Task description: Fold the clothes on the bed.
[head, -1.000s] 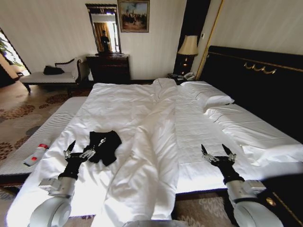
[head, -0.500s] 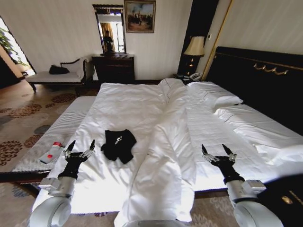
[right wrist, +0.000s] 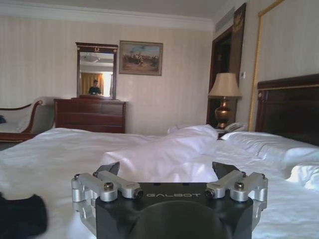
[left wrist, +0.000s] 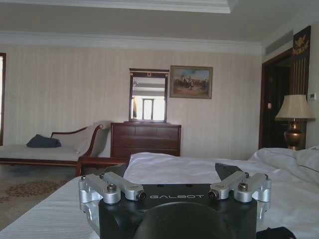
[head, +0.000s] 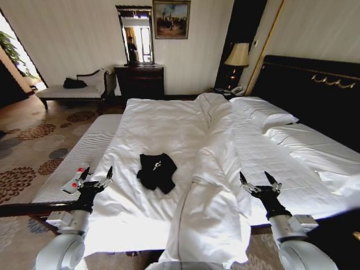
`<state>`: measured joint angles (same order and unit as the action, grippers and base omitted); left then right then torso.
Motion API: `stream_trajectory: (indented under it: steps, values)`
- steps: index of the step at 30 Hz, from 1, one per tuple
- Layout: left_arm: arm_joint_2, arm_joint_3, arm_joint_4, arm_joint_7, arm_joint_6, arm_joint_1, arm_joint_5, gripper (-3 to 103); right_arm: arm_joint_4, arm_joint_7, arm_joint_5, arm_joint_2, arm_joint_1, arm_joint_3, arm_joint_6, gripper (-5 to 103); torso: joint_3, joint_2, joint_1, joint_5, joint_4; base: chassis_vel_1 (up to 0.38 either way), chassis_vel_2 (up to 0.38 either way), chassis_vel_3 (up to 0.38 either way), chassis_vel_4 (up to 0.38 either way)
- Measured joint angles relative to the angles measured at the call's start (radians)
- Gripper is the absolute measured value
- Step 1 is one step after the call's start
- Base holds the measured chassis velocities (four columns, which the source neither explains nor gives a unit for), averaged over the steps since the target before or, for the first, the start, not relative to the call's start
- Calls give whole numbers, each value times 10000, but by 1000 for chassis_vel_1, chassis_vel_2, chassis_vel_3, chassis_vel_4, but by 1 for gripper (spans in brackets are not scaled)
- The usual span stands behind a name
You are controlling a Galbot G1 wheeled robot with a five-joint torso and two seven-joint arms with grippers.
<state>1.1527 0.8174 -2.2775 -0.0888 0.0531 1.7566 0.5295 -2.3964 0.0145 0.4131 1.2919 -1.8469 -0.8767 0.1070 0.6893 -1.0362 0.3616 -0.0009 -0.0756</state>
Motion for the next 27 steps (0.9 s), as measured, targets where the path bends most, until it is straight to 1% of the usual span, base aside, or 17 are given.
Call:
stream_trajectory:
  steps: [3, 6, 8, 9, 11, 12, 13, 14, 18, 22, 24, 25, 27]
  values:
    - [18, 4, 4, 6, 9, 6, 0, 100, -151, 34, 235, 31, -99, 105, 201, 100, -1, -1, 0, -2, -1, 44, 38, -57, -63]
    - [47, 25, 4, 11, 23, 25, 3, 100, -390, 48, 1037, -14, -205, 172, 747, 100, -1, -1, -1, 5, 0, 0, 0, 0, 0]
    - [63, 57, 3, 27, 41, 53, 14, 100, -570, 46, 1779, -176, -235, 138, 1307, 100, 0, 1, -1, 8, -1, 0, 0, 0, 0]
    - [63, 57, 3, 27, 41, 53, 14, 100, -570, 46, 1779, -176, -235, 138, 1307, 100, 0, 1, -1, 8, -1, 0, 0, 0, 0]
    - [69, 85, 17, 46, 74, 83, 20, 100, -571, 48, 2382, -407, -181, 110, 1720, 100, 0, 1, 0, 6, -2, 0, 0, 0, 0]
    - [70, 90, 18, 50, 78, 96, 21, 100, -513, 48, 2547, -487, -142, 110, 1809, 100, 0, 1, 0, 6, -2, 0, 0, 0, 0]
    - [74, 104, 16, 54, 82, 125, 23, 100, -305, 50, 2893, -700, -49, 110, 1972, 100, 1, 2, 0, 5, 0, 0, 0, 0, 0]
    - [74, 104, 16, 54, 82, 125, 23, 100, -305, 50, 2893, -700, -49, 110, 1972, 100, 1, 2, 0, 5, 0, 0, 0, 0, 0]
    - [81, 195, -29, 57, 88, 193, 57, 100, 224, 66, 3688, -1131, 122, 237, 2235, 100, 0, 1, -1, 3, 2, 0, 0, 0, 0]
    - [82, 271, -28, 67, 104, 234, 89, 100, 534, 122, 3613, -1250, 161, 528, 2261, 100, 0, 1, -1, 6, -1, 0, 0, 0, 0]
    - [101, 280, -27, 69, 106, 260, 89, 100, 845, 146, 3118, -1337, 235, 818, 2182, 100, 1, 2, 0, 5, -1, 0, 0, 0, 0]
    - [101, 280, -27, 69, 106, 260, 89, 100, 845, 146, 3118, -1337, 235, 818, 2182, 100, 1, 2, 0, 5, -1, 0, 0, 0, 0]
    - [129, 280, -29, 69, 106, 275, 69, 100, 1124, 149, 2591, -1367, 318, 967, 2025, 100, 1, 2, 0, 4, 0, 0, 0, 0, 0]
